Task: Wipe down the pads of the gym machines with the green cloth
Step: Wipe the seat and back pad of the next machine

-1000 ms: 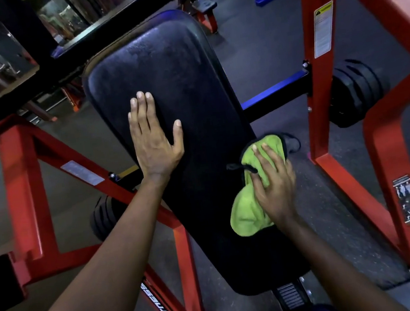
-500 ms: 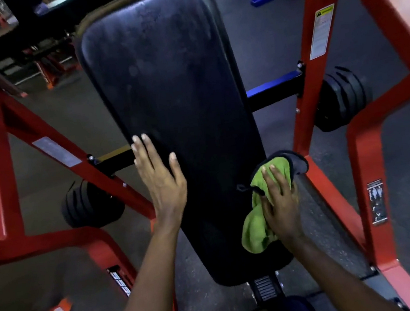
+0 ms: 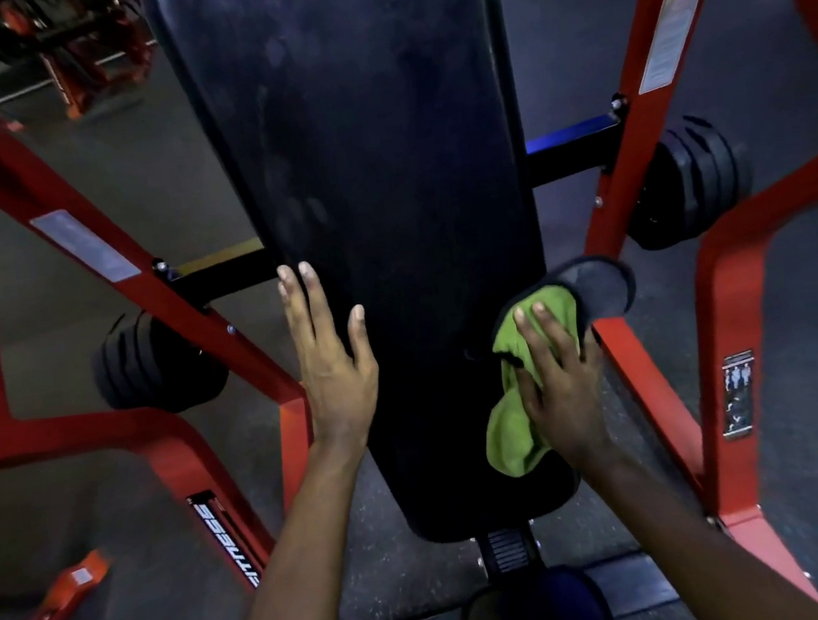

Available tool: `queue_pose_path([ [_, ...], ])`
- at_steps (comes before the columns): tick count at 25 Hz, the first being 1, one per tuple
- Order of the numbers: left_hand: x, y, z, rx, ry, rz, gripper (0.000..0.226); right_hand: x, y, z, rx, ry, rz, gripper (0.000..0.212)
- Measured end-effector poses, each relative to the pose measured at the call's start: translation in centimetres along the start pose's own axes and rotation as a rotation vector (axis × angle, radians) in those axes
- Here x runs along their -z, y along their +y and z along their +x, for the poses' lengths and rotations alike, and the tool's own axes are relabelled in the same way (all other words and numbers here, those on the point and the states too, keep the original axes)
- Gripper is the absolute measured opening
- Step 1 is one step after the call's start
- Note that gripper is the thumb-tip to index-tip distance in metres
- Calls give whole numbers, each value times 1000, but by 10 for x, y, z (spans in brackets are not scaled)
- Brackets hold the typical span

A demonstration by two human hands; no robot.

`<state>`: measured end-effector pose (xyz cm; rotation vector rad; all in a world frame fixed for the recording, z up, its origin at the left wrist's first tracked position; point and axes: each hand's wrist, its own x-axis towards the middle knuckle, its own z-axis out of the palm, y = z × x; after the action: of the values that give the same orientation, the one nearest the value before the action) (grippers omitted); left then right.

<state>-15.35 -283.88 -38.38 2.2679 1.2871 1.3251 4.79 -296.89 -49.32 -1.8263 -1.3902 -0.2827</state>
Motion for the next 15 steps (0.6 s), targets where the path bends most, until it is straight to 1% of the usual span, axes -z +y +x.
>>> queue_pose_path([
  [3,6,-1,-1,14,-41,-25,64,2,-11,-2,-49,-13,22,68],
  [8,5,-9,-12,29,-64,-31,64,13,-60,82,-151,69,-22,65],
  [10,5,-15,-24,55,-93,-62,66,16,-81,103,-148,67,-38,64],
  [11,7,-18,-27,58,-116,-86,67,17,-90,108,-91,58,-67,63],
  [14,16,-24,-28,61,-169,-112,70,23,-96,119,198,-9,-206,66],
  [15,20,-25,-27,61,-182,-112,71,27,-97,128,246,-21,-234,68],
])
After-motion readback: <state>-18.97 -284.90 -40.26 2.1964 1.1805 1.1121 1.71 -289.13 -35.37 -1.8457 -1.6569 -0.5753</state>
